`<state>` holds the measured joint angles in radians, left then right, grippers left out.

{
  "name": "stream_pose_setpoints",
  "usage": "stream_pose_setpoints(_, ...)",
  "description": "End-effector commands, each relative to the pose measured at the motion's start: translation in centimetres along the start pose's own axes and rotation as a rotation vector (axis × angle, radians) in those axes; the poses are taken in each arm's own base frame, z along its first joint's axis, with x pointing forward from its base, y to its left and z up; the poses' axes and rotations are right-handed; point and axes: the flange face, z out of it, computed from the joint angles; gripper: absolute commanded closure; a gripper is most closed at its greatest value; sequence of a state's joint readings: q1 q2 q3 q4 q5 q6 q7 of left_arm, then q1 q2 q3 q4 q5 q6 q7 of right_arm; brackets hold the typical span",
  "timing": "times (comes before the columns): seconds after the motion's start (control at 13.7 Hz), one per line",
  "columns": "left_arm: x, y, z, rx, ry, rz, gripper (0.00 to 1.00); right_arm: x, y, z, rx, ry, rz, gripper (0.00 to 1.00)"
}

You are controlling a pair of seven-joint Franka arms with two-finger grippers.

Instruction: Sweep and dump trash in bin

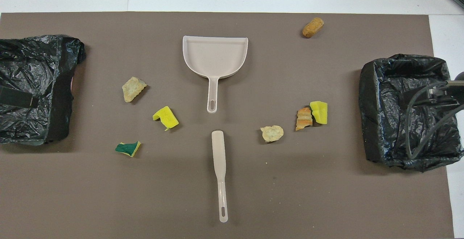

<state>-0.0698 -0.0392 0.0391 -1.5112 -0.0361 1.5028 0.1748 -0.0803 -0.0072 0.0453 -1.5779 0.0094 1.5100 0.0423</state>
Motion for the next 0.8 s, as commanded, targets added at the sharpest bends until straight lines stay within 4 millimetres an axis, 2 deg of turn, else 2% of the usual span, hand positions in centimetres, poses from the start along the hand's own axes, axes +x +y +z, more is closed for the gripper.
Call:
stream_pose_setpoints(0.0,-0.76,0.28,-0.07,0.006,0.0,0.004,0.0,-0.95,0.51,0.14,0.014,-0.019,-0.003,0.0)
stream_pose_setpoints(0.73,-0.67,0.81,-0.05,0.009,-0.001,0.007,0.0,-1.56,-0.15,0.4,0.006,-0.026,-0.013,0.0)
